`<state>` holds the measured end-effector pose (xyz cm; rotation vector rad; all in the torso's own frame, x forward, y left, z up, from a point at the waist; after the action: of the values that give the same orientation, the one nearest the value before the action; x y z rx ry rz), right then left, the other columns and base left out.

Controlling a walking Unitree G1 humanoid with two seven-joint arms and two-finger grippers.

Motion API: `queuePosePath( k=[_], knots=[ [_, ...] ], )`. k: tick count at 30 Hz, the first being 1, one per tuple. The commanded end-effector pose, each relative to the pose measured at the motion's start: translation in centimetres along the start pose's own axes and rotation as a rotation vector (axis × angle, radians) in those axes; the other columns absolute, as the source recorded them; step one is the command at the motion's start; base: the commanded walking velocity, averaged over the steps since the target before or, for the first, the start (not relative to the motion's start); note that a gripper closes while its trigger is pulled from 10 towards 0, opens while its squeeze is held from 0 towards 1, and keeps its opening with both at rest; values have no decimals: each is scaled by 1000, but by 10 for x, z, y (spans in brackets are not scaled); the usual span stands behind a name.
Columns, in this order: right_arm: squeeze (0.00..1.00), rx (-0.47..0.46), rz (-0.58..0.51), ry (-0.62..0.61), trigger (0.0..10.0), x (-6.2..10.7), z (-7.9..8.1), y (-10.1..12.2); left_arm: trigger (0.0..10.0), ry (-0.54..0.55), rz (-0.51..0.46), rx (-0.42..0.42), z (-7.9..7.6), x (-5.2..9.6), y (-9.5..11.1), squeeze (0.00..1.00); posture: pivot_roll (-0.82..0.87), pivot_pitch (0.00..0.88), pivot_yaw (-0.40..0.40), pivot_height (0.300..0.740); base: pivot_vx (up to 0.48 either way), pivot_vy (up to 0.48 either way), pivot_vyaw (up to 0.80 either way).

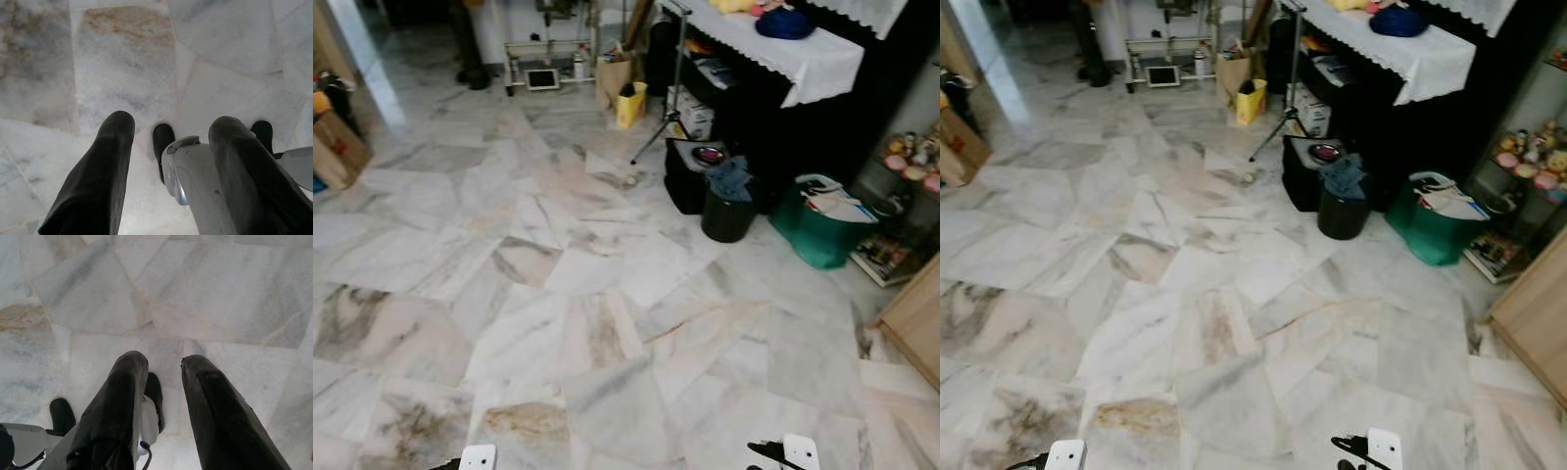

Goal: Hang keys on a hook

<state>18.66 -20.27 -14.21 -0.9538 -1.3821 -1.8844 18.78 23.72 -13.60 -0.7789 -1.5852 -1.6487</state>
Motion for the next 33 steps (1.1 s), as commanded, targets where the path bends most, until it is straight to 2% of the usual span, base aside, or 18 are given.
queuePosePath(
  k=[1, 33],
  knots=[
    [0, 7, 13, -3, 10000, 1, -2, -3, 10000, 2, 15, -8, 1, 0, -4, 0, 47, 0, -49, 740, 0, 0, -681],
    [0, 25, 22, 3, 10000, 2, -4, -4, 10000, -1, 33, -9, 0, 1, -10, 0, 55, 0, -66, 740, 0, 0, -674]
  ],
)
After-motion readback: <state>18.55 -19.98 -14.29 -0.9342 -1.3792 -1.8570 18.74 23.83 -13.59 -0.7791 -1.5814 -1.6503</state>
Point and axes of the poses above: a point about 5 cm out from each wrist's last joint towards the gripper, its own x axis pointing back from the gripper into the wrist, its own y axis along the axis of the wrist's last joint, z = x × y, the point moved 6 cm from there along -x, pointing out of the wrist towards the gripper, and after that the axes turned 3 degrees about -x, right-handed, at the moved point
